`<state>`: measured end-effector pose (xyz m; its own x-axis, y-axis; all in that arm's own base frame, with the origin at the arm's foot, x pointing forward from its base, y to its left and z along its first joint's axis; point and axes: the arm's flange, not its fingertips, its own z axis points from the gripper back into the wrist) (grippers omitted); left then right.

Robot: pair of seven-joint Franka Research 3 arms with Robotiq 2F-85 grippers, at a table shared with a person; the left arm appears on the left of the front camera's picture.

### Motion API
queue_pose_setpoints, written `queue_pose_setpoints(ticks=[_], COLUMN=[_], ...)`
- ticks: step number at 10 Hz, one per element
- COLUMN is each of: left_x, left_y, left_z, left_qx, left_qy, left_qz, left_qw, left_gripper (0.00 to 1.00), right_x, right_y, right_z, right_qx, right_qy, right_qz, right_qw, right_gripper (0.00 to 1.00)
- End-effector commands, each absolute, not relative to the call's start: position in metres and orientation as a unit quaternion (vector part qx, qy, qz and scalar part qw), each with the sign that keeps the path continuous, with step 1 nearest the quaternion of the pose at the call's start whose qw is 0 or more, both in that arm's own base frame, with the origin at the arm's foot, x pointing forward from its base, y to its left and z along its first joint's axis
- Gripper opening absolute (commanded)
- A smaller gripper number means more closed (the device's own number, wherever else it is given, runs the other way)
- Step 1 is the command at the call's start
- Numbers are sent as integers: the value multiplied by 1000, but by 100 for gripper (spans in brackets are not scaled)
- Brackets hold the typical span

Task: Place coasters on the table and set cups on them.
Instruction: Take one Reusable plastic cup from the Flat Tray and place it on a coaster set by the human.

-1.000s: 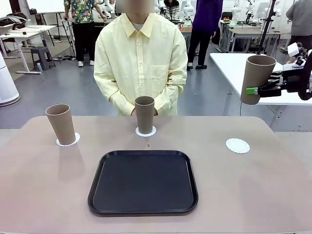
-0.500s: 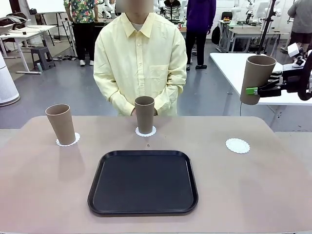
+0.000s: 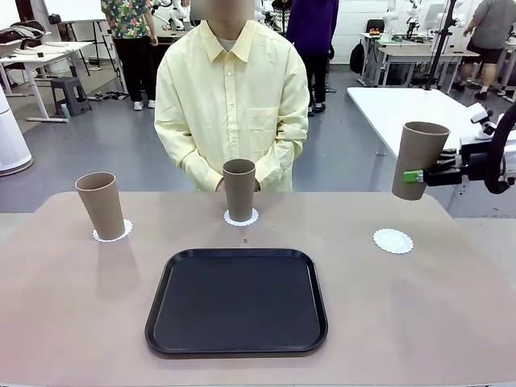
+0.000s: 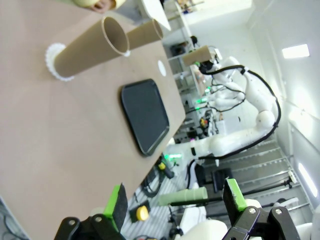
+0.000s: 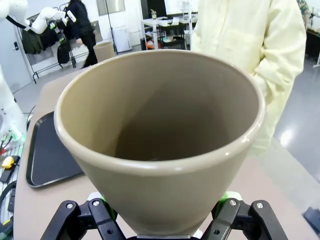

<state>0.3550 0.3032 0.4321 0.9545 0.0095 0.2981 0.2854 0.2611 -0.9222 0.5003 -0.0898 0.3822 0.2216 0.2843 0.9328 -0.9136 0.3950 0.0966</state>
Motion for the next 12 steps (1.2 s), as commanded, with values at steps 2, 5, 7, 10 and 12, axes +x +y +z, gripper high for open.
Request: queue_pose_setpoints(ticks=[2,5,7,10,12], left_x=[354,354,354,354,354], left_y=[304,304,304,304,304], left_z=[434,434,434,434,434], left_qx=[-601,-601,-601,-601,-601], left_qy=[-123,-123,-123,-123,-123], left_qz=[-86,-86,-86,-86,-86], left_qw=[785,785,785,785,785], left_gripper=[100,100,100,100,100], right_x=[495,495,490,489,492], right_y=[-99,-100,-101,-100,-99], right_z=[348,322,308,295,288], right_qx=[331,349,359,373,381], right_qy=[-442,-441,-450,-471,-480], right_qz=[452,451,460,471,481], right_qw=[701,693,676,646,627], right_gripper=[82,82,82,82,82])
